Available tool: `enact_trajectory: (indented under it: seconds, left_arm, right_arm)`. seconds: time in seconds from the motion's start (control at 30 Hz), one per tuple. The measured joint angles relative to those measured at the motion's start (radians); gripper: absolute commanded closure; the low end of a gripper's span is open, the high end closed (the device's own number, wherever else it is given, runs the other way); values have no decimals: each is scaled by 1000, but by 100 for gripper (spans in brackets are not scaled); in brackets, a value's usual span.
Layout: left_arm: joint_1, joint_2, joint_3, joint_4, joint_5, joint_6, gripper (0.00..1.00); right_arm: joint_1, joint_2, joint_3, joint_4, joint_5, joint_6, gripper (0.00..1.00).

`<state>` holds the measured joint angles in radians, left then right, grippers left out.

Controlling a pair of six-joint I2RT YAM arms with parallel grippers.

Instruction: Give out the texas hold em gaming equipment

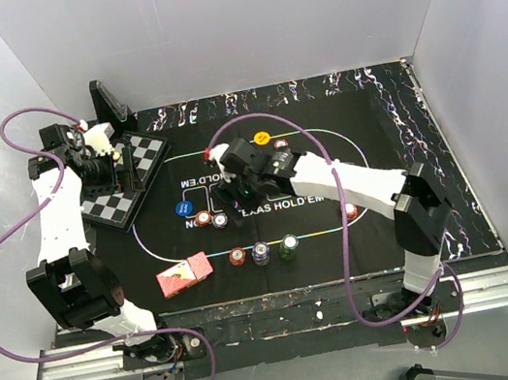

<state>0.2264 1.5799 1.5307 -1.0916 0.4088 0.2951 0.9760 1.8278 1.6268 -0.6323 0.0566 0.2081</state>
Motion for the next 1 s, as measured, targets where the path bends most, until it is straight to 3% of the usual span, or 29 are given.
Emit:
enact_trajectory:
  seconds: [0.23, 1.0]
  left_arm:
    - [0, 0, 0, 0, 8, -18, 0]
    - [0, 0, 0, 0, 11, -27, 0]
  right_arm:
    - [29, -66, -248, -6, -53, 21, 9]
    - [113, 0, -315, 14, -79, 21, 10]
